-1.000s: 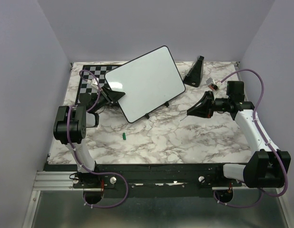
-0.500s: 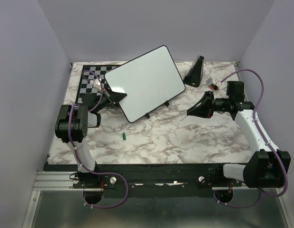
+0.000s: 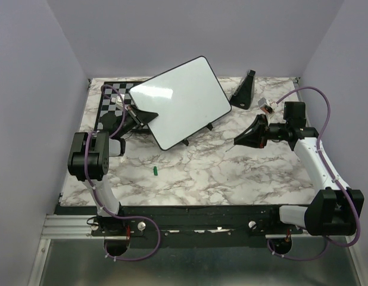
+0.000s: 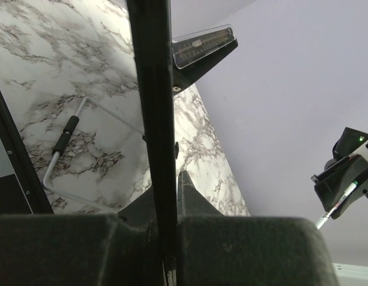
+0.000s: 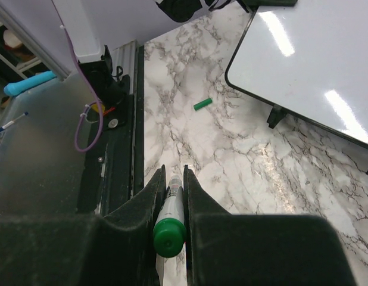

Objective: Write a sentence on the whiteboard
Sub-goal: Pick up the whiteboard from the whiteboard stand.

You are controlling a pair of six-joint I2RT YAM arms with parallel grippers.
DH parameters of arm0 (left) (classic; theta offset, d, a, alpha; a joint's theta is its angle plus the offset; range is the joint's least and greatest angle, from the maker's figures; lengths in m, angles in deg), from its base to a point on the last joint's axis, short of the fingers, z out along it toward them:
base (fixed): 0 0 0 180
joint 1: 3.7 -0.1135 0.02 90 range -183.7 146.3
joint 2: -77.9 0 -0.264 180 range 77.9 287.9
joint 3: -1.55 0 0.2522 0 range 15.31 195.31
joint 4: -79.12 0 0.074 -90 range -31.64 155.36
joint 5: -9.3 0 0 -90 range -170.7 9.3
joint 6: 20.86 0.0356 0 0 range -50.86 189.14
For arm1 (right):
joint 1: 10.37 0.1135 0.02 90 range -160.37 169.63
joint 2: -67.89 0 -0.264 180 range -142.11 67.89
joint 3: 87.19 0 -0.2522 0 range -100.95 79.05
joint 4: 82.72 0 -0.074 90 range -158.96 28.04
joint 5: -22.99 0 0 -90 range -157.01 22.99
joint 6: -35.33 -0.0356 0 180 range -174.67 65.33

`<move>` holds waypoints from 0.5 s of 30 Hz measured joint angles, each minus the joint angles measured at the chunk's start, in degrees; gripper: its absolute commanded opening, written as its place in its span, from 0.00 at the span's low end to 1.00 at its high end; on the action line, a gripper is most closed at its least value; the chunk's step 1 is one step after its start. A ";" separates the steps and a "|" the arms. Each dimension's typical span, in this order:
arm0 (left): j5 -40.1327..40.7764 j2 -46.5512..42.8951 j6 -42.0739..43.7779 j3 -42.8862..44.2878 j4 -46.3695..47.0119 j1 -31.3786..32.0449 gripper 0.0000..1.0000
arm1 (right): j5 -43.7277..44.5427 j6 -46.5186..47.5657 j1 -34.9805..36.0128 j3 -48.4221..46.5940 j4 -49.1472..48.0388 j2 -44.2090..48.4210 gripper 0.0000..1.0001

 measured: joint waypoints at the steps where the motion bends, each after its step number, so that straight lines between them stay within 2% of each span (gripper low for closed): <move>1: 0.07 -0.66 0.02 0.31 -1.14 0.00 0.00 | 0.00 0.00 0.00 0.00 0.02 0.00 0.01; 9: -0.02 -6.08 3.80 2.27 -7.69 0.00 0.00 | 0.00 0.85 0.00 -0.66 0.74 0.00 0.01; 15: -0.57 -6.93 5.11 2.43 -9.11 0.00 0.00 | 0.00 1.18 0.00 -0.98 1.46 0.00 0.01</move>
